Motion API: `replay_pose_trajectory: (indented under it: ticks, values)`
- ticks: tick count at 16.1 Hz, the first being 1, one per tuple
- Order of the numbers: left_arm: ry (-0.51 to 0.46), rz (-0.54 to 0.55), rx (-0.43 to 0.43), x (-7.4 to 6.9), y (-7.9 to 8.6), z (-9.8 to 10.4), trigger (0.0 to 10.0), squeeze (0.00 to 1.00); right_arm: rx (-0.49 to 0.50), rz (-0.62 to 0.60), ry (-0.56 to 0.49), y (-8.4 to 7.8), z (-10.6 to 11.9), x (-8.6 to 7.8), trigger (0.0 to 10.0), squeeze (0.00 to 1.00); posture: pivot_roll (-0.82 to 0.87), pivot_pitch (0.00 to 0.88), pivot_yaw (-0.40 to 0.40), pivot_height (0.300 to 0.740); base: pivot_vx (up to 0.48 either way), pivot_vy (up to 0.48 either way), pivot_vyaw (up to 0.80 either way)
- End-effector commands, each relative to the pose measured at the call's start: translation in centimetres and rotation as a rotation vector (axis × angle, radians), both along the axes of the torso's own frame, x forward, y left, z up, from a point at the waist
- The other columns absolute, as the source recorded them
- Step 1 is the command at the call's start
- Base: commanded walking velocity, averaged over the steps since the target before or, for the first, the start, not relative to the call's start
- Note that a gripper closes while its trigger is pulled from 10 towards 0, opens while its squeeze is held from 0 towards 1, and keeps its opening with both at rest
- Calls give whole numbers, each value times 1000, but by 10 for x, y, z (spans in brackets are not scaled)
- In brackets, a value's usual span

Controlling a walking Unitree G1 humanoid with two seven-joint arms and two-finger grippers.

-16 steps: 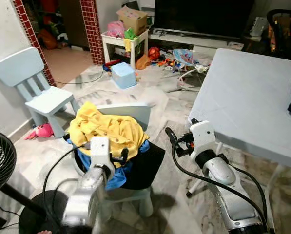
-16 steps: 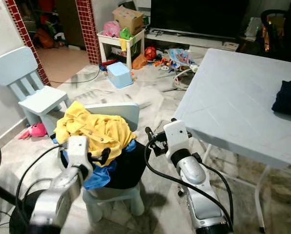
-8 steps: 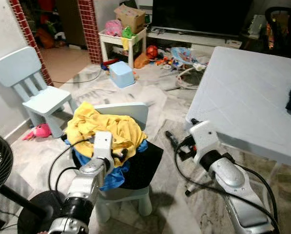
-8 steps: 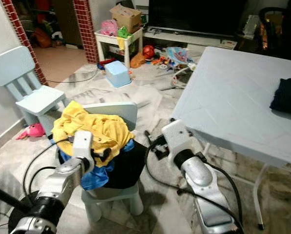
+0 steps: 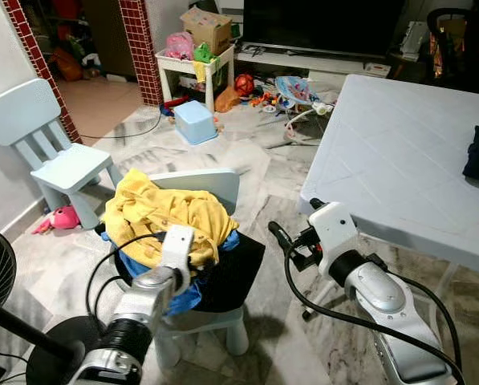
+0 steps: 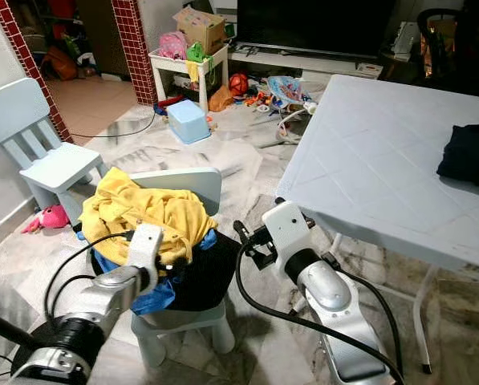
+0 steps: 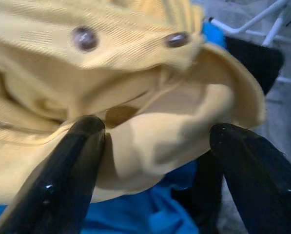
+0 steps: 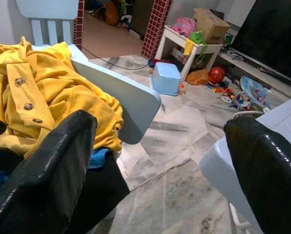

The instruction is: Hang hanger

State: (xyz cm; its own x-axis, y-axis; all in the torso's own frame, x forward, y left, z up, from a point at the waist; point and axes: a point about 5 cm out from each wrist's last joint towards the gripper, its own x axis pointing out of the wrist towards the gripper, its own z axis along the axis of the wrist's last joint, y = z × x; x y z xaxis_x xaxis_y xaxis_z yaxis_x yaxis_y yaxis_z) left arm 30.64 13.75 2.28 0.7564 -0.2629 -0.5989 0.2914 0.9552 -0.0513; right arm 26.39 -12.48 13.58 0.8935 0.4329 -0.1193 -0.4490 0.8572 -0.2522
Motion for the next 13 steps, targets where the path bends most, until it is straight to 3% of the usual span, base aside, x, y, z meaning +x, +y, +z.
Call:
replay_pose_trajectory:
  ticks: [1,5,10,13]
  values:
    - [-6,-30,42,0,6,-1,0,0,-5,21,-17,5,5,-1,10000,0,-193,0,-5,740,0,0,0]
    - [-21,-66,104,-1,15,-2,0,0,-7,24,-16,6,4,1,10000,0,-185,0,-4,740,0,0,0]
    - [-39,-74,123,1,19,-2,0,0,-19,22,-21,6,3,1,10000,0,-189,0,1,740,0,0,0]
    - [-110,-114,143,4,19,7,0,0,-24,14,-28,6,3,2,10000,0,-185,0,6,740,0,0,0]
